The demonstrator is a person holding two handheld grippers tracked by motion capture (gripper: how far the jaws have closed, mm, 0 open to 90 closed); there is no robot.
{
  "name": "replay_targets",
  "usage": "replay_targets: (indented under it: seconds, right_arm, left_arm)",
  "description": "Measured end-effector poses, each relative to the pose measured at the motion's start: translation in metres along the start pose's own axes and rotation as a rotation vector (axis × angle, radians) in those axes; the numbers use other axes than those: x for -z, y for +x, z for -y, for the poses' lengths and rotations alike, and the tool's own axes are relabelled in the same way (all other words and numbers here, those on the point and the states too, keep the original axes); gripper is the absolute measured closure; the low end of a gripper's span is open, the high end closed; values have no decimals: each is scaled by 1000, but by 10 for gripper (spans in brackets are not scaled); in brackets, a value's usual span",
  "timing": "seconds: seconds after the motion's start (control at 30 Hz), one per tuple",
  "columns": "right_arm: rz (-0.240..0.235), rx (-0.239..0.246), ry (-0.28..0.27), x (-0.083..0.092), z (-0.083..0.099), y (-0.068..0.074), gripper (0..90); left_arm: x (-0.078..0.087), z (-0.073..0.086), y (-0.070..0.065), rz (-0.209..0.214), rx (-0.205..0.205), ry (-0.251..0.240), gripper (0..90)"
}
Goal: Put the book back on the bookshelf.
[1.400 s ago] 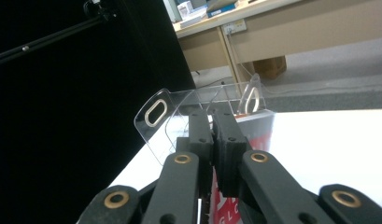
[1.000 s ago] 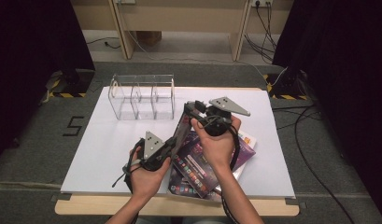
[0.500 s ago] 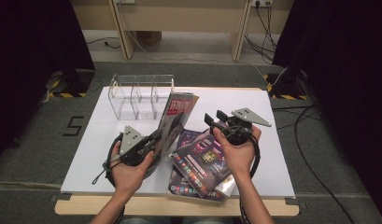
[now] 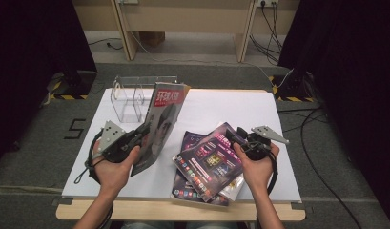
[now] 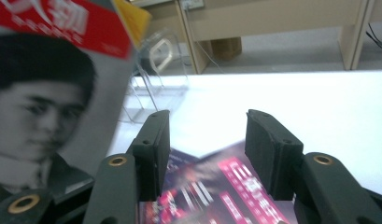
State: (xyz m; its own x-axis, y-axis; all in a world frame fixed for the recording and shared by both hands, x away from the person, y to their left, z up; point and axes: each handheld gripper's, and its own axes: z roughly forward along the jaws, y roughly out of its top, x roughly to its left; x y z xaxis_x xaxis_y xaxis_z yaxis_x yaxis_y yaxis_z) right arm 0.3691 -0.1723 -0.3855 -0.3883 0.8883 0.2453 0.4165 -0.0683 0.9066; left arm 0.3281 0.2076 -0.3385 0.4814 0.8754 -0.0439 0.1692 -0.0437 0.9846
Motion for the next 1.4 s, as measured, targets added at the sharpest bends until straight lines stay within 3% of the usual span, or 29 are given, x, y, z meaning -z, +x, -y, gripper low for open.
replay_targets:
  seconds: [0.37,0.7,1.4]
  right_arm:
    - [71,-12,31,0,31,-24,510]
    - [90,-32,41,1,50,-34,510]
    - [123,9,32,4,65,-38,506]
  left_arm:
    - [20,-6,29,-71,-4,-58,872]
    - [26,-10,44,-117,3,-89,872]
    - [14,-15,77,-225,23,-125,872]
